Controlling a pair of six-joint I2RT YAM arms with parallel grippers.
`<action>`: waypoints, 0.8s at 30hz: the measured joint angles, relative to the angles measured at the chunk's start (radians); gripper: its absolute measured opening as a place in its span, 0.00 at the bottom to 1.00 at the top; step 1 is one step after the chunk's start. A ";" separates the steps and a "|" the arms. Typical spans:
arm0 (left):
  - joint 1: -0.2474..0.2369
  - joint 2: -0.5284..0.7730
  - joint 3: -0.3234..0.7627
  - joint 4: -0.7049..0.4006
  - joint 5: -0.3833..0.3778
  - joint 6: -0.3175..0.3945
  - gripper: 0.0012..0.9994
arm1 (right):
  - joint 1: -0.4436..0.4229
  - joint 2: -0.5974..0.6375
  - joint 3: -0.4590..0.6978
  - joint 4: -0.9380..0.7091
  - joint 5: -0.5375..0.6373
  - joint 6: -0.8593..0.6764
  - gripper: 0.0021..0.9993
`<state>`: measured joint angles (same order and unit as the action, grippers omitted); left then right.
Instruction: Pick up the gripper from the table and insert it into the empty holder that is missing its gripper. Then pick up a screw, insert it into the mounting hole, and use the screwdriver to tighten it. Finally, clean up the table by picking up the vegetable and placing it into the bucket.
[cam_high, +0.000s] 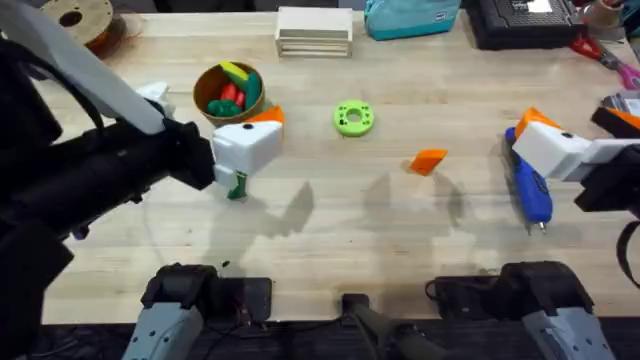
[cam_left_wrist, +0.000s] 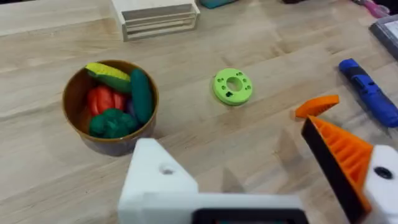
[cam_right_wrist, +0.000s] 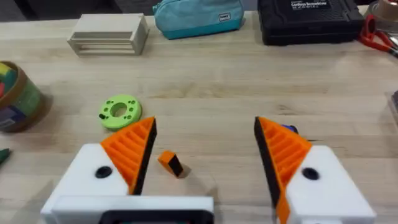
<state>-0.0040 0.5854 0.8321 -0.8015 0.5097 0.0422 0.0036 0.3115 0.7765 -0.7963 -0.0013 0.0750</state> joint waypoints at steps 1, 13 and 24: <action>0.000 0.000 -0.009 0.025 0.005 0.011 0.99 | 0.000 0.000 0.000 0.000 0.000 0.000 0.93; -0.087 -0.388 -0.519 0.597 0.131 0.050 0.99 | 0.000 0.000 0.000 -0.001 0.000 0.000 0.92; -0.206 -0.580 -0.809 0.803 0.200 0.005 0.99 | 0.000 0.000 0.000 -0.001 0.000 0.000 0.92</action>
<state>-0.2104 0.0051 0.0231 0.0020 0.7100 0.0470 0.0036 0.3115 0.7765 -0.7971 -0.0013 0.0750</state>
